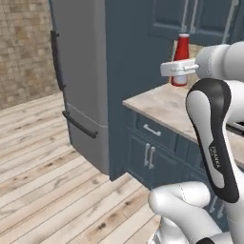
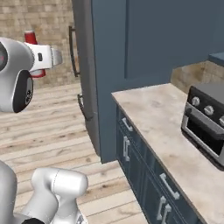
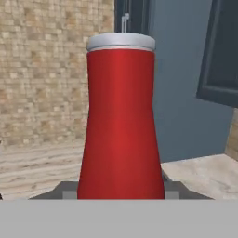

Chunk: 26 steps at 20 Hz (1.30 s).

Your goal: Move the mustard and ketchup from the cabinet to the dining counter.

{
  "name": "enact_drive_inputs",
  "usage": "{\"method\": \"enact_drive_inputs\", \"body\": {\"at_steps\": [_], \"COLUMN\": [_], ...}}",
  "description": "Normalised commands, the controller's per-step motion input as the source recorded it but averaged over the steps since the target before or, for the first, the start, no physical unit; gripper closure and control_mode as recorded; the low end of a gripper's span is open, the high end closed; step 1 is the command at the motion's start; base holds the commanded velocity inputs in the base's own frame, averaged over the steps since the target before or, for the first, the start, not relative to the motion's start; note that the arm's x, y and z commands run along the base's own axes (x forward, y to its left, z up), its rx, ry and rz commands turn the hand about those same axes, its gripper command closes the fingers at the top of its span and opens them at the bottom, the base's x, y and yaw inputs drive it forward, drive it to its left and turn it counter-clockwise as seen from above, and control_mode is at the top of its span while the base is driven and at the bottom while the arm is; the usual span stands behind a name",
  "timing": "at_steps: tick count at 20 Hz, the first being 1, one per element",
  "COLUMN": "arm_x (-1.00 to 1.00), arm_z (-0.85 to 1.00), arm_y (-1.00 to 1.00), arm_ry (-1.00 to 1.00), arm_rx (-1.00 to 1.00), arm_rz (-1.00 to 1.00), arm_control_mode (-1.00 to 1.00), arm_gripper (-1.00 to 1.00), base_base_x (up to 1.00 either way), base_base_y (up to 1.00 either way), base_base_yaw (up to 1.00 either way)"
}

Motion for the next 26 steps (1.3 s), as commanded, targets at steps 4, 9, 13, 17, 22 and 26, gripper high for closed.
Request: {"method": "enact_drive_inputs", "body": {"at_steps": [4,9,13,17,22,26], "arm_x": [0.00,0.00,0.00,0.00,0.00,0.00], "arm_z": [0.00,0.00,0.00,0.00,0.00,0.00], "arm_y": [0.00,0.00,0.00,0.00,0.00,0.00], "arm_ry": [0.00,0.00,0.00,0.00,0.00,0.00], "arm_rx": [0.00,0.00,0.00,0.00,0.00,0.00], "arm_rz": [0.00,0.00,0.00,0.00,0.00,0.00], "arm_control_mode": [1.00,1.00,1.00,1.00,1.00,1.00], "arm_gripper": [1.00,1.00,1.00,1.00,1.00,1.00], "base_base_x": [0.00,0.25,0.59,0.62,0.80,0.90], "base_base_y": [0.19,0.10,-0.01,-0.06,-0.16,-0.16], "base_base_yaw": [0.91,0.69,0.40,0.13,0.06,0.07]}}
